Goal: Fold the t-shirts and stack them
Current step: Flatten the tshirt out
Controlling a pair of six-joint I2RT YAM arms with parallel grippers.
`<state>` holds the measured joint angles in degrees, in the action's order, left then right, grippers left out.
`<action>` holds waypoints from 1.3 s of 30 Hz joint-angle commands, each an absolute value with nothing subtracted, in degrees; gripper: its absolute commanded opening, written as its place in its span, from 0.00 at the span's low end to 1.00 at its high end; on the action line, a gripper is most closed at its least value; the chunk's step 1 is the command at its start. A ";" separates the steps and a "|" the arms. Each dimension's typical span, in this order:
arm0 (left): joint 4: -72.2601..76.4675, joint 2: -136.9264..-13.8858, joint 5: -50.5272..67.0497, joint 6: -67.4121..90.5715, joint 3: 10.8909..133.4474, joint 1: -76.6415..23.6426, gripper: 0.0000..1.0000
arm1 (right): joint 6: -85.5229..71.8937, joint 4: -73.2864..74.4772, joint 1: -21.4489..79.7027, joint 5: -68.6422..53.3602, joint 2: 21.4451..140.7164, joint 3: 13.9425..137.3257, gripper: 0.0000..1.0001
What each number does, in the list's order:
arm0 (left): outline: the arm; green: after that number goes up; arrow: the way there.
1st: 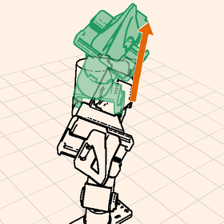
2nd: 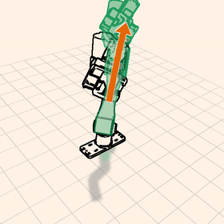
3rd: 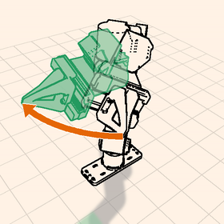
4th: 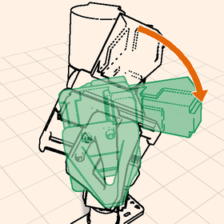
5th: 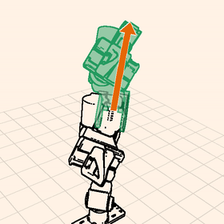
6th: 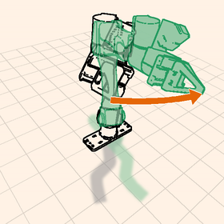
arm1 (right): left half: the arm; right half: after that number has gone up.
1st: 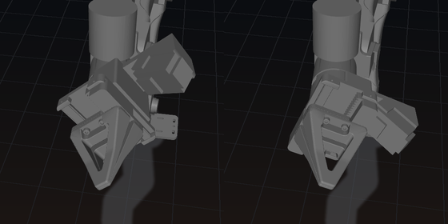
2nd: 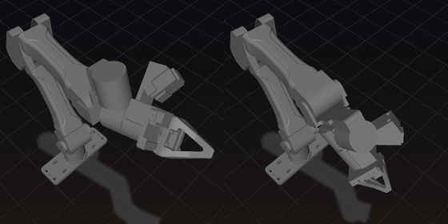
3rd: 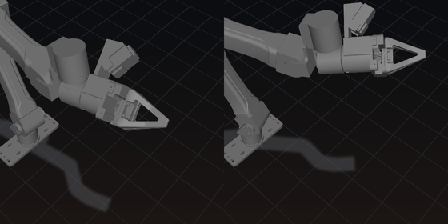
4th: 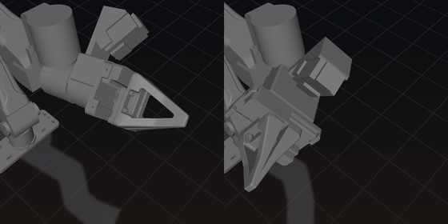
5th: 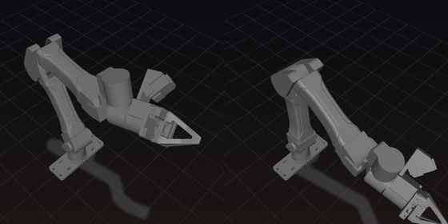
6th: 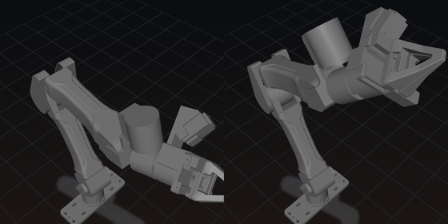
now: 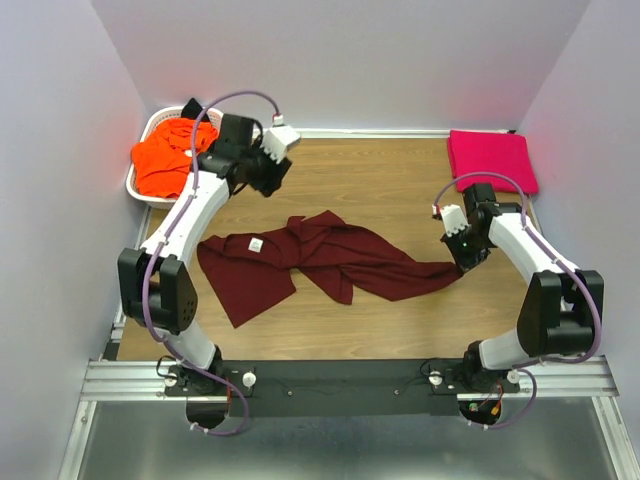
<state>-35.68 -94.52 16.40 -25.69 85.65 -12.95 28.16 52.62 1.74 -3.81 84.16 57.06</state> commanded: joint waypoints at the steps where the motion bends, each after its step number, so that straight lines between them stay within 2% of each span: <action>1: -38.41 -101.41 24.61 -17.58 91.84 -16.08 0.63 | 29.00 55.02 1.32 -6.77 84.64 59.06 0.00; 5: -38.14 -105.63 21.11 -16.44 92.90 -20.98 0.64 | 28.83 54.93 1.41 -6.33 84.46 58.62 0.01; 9: -38.58 -108.88 11.11 -15.91 91.24 -24.60 0.64 | 28.74 54.84 1.41 -6.33 84.46 58.01 0.01; 16: -39.29 -112.14 3.79 -15.73 89.91 -25.66 0.62 | 28.83 54.76 1.41 -5.98 85.08 57.66 0.01; 19: -39.02 -113.46 1.23 -15.82 89.91 -25.75 0.58 | 28.74 54.75 1.41 -5.89 85.34 57.74 0.01; 24: -38.06 -114.70 0.44 -15.82 89.91 -25.66 0.43 | 28.56 54.76 1.41 -5.54 85.34 58.18 0.00; 25: -37.88 -114.78 0.44 -15.73 90.17 -25.58 0.37 | 28.56 54.76 1.32 -5.28 85.25 58.18 0.00; 31: -38.84 -115.84 2.90 -15.56 91.84 -25.49 0.29 | 28.83 54.76 1.32 -4.92 85.25 58.01 0.01; 32: -39.11 -116.10 3.42 -15.30 92.02 -25.31 0.26 | 28.83 54.76 1.32 -5.01 85.34 58.01 0.01; 33: -39.55 -116.02 4.21 -15.29 92.46 -25.14 0.17 | 28.83 54.76 1.32 -4.84 85.43 58.09 0.00; 34: -39.64 -116.02 4.48 -15.03 92.81 -24.88 0.17 | 28.83 54.67 1.32 -4.83 85.43 58.27 0.01; 35: -39.64 -115.41 4.74 -14.51 93.07 -24.61 0.05 | 28.83 54.41 1.32 -4.57 85.34 58.36 0.01; 36: -39.29 -114.88 5.18 -14.24 94.03 -23.65 0.00 | 28.83 54.32 1.41 -4.31 85.34 58.79 0.01; 39: -38.59 -111.55 5.79 -14.06 97.71 -21.54 0.00 | 28.65 53.09 1.14 -2.38 85.34 60.20 0.01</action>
<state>-39.29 -115.63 3.53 -15.03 92.49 -24.51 28.16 53.69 1.74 -4.95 84.84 57.80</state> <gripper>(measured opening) 0.009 0.011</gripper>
